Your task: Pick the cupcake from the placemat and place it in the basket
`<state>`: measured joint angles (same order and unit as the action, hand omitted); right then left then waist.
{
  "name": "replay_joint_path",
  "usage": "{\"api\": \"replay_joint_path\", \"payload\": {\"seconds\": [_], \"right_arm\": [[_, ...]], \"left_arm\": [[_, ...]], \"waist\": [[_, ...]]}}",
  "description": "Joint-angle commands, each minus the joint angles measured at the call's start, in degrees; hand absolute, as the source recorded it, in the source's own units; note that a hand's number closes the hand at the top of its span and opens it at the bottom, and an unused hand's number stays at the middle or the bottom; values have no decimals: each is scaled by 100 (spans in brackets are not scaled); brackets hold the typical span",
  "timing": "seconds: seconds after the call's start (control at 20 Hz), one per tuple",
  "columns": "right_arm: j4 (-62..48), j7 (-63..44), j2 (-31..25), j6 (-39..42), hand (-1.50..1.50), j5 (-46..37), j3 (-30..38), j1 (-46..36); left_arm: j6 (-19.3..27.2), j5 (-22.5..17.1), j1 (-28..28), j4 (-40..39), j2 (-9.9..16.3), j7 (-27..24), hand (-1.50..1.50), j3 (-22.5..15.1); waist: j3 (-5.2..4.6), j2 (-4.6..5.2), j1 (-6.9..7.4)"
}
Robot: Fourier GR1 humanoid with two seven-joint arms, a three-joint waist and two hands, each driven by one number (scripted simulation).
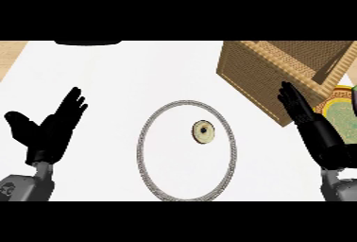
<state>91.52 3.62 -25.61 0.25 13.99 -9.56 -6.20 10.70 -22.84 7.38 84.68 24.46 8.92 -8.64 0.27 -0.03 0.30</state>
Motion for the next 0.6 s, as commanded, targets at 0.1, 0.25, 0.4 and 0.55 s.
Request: {"api": "replay_joint_path", "payload": {"seconds": [0.1, 0.25, 0.4, 0.55], "right_arm": [[3, -456, 379, -1784, 150, -867, 390, 340], [-57, -943, 385, -3029, 150, -1519, 819, 360], [47, 177, 1646, -4045, 150, -2523, -76, -408], [-565, -565, 2093, -5281, -150, -3514, -167, -348]], "left_arm": [[274, 351, -153, 192, 247, -229, 0, 262], [574, 687, 167, 52, 552, -281, 0, 503], [512, 718, 240, -82, 182, -376, 0, 200], [555, 811, 189, 62, 190, -333, 0, 116]], "waist": [[-35, -38, -71], [-55, -44, -238], [-45, 35, 56], [-58, 29, 107]]}}
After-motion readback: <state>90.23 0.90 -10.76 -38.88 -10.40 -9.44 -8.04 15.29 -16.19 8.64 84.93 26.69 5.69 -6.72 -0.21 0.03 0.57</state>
